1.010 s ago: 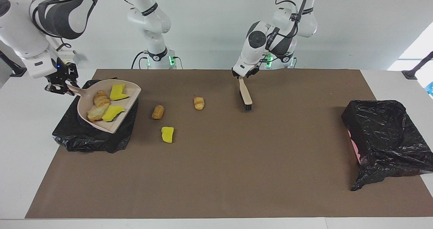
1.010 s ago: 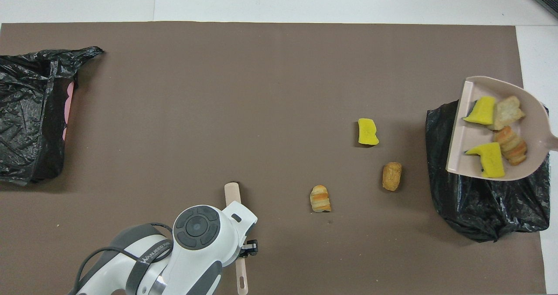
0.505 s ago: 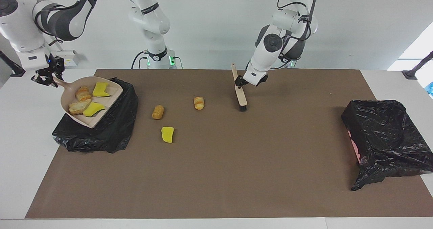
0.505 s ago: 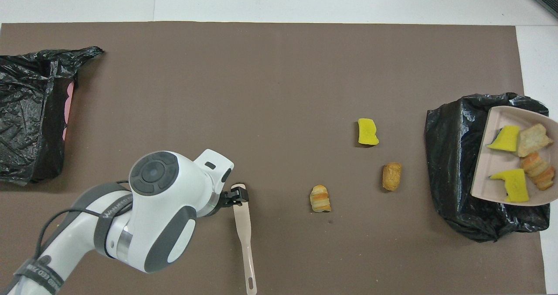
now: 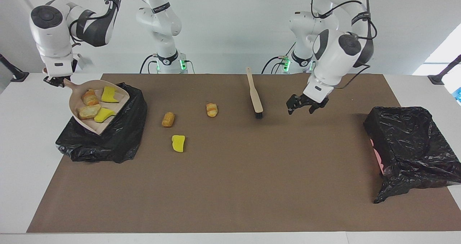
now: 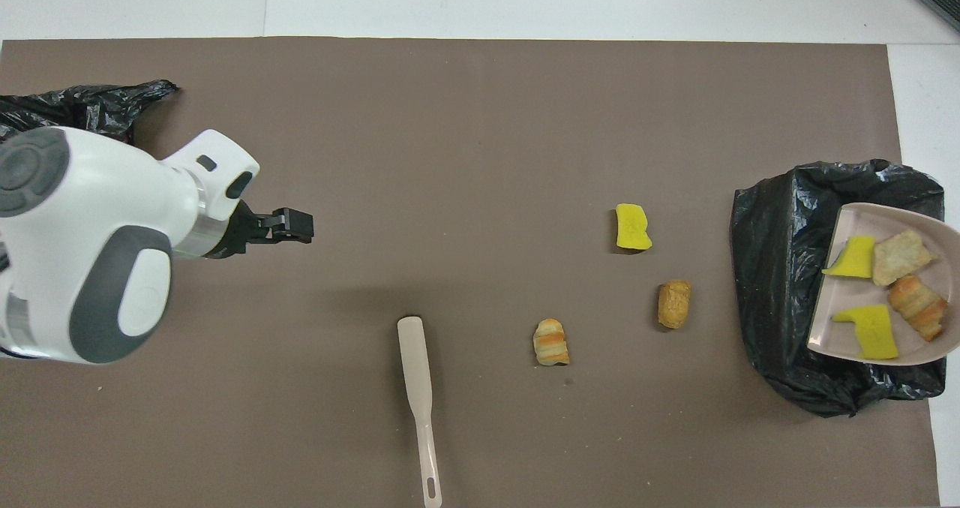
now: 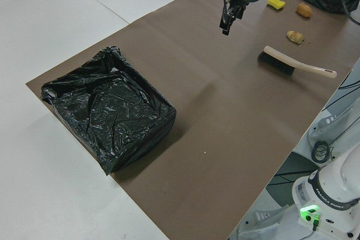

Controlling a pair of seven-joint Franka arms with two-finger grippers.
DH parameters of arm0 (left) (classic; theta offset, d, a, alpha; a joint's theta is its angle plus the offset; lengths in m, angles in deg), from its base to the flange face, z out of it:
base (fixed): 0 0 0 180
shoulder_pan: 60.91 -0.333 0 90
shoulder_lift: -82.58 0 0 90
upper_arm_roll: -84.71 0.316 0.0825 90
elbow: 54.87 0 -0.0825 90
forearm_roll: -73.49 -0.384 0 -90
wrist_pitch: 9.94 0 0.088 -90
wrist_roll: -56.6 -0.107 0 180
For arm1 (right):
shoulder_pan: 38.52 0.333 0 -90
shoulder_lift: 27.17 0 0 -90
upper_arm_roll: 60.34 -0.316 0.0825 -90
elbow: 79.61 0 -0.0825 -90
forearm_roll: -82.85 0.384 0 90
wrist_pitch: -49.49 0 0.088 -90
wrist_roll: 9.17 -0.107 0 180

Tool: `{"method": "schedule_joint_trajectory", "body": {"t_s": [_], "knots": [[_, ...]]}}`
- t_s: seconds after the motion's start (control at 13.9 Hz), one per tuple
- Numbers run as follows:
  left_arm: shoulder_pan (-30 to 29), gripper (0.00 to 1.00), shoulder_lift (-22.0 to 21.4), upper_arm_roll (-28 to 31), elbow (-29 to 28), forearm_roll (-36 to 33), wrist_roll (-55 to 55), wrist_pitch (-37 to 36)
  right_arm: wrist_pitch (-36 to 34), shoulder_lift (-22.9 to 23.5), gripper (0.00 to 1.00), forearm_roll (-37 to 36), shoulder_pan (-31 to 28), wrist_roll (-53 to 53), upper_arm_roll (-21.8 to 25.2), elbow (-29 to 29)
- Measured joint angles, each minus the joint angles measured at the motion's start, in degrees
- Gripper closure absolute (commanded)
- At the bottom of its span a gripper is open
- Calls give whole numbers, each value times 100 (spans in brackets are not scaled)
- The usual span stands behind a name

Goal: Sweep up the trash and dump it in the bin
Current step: 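Tip the dustpan into the bag while the left gripper drops the brush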

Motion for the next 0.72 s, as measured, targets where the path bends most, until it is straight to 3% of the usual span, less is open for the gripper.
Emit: {"method": "schedule_joint_trajectory", "body": {"t_s": [0.29, 0.5, 0.72], "knots": [[-655, 0, 1, 1, 637, -263, -1200, -663, -409, -146, 100, -774, 585, -912, -10, -172], [-901, 0, -2, 1, 1237, -281, -1333, -1574, -1071, -249, 100, -1173, 1019, -1204, -16, -174], [-1087, 0, -39, 1, 1794, -315, -1385, -2429, -1251, -355, 100, -1530, 1109, -1220, -19, -169]]}}
